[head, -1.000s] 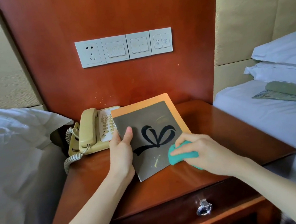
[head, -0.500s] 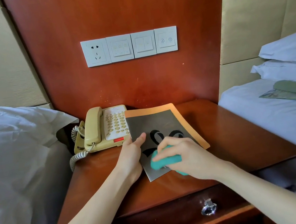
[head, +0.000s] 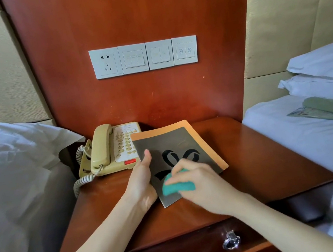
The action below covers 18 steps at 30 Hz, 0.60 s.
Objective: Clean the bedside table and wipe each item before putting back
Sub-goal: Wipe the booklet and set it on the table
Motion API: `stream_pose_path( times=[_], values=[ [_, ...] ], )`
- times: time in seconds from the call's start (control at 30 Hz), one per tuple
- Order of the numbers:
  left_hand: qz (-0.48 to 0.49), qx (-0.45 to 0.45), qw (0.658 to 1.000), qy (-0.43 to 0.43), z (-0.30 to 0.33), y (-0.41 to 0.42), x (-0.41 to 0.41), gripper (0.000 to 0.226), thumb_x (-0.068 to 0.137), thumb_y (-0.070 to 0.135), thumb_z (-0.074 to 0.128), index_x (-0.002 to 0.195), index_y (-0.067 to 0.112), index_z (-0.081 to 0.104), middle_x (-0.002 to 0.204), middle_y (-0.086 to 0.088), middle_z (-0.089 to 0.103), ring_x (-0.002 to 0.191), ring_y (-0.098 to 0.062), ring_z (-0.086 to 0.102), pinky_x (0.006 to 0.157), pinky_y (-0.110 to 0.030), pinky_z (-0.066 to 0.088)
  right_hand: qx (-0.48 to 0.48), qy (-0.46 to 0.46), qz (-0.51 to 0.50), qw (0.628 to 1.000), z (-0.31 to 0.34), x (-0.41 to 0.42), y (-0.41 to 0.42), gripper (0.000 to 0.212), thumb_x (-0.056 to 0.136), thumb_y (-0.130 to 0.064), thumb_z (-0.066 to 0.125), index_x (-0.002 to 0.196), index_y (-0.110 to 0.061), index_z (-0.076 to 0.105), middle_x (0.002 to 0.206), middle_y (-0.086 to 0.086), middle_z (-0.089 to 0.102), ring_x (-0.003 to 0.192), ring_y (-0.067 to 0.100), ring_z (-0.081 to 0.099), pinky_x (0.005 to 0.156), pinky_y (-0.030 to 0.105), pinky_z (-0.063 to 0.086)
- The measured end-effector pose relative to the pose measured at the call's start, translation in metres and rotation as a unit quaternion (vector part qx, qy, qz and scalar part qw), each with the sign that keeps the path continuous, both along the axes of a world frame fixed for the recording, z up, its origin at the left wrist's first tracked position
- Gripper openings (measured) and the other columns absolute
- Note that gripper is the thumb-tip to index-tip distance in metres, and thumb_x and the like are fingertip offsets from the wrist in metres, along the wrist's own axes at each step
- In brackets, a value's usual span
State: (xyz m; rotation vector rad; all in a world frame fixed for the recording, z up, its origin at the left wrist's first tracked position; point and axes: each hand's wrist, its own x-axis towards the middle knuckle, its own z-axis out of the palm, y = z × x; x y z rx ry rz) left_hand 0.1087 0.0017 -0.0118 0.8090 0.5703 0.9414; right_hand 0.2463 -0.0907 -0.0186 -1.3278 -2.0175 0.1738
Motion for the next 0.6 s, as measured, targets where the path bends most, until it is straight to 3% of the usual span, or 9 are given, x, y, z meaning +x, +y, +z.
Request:
stream_pose_path(
  times=[0.1, 0.17, 0.3, 0.43, 0.6],
  values=[
    [-0.007, -0.016, 1.000, -0.007, 0.001, -0.001, -0.004, 0.040, 0.100, 0.042, 0.043, 0.130, 0.018, 0.054, 0.114, -0.011, 0.070, 0.101, -0.027, 0.069, 0.071, -0.037, 0.059, -0.028, -0.024, 0.063, 0.997, 0.004, -0.003, -0.005, 0.032, 0.086, -0.005, 0.062, 0.110, -0.024, 0.071, 0.104, -0.011, 0.050, 0.096, 0.005, 0.051, 0.085, 0.018, 0.043],
    [-0.015, -0.011, 1.000, 0.007, 0.001, -0.001, -0.004, 0.042, 0.100, 0.045, 0.040, 0.130, 0.019, 0.054, 0.115, -0.011, 0.070, 0.103, -0.028, 0.069, 0.076, -0.041, 0.059, -0.051, -0.022, 0.056, 0.997, 0.006, 0.009, -0.011, 0.031, 0.084, -0.005, 0.061, 0.106, -0.023, 0.073, 0.101, -0.013, 0.050, 0.095, 0.005, 0.052, 0.080, 0.015, 0.042],
    [0.004, -0.014, 0.999, 0.029, 0.003, 0.002, -0.001, 0.042, 0.099, 0.048, 0.038, 0.129, 0.023, 0.055, 0.112, -0.008, 0.072, 0.100, -0.027, 0.070, 0.073, -0.042, 0.058, -0.064, 0.014, -0.060, 0.996, 0.009, 0.051, -0.019, 0.029, 0.082, -0.003, 0.062, 0.098, -0.024, 0.074, 0.096, -0.019, 0.051, 0.093, 0.003, 0.053, 0.075, 0.008, 0.040],
    [0.017, -0.021, 0.999, 0.040, 0.001, 0.004, 0.001, 0.042, 0.098, 0.050, 0.040, 0.128, 0.023, 0.055, 0.109, -0.007, 0.073, 0.095, -0.026, 0.071, 0.066, -0.041, 0.059, -0.053, 0.038, -0.196, 0.979, 0.012, 0.081, -0.010, 0.022, 0.086, -0.008, 0.066, 0.103, -0.022, 0.071, 0.098, -0.015, 0.055, 0.094, 0.005, 0.056, 0.068, 0.001, 0.042],
    [0.038, -0.007, 0.996, 0.078, 0.004, -0.001, 0.003, 0.053, 0.089, 0.069, 0.039, 0.116, 0.029, 0.062, 0.097, -0.001, 0.076, 0.084, -0.020, 0.073, 0.056, -0.034, 0.058, 0.048, 0.116, -0.234, 0.964, 0.026, 0.059, 0.026, 0.023, 0.088, -0.008, 0.063, 0.105, -0.021, 0.070, 0.103, -0.009, 0.054, 0.091, 0.003, 0.052, 0.072, -0.004, 0.033]
  ],
)
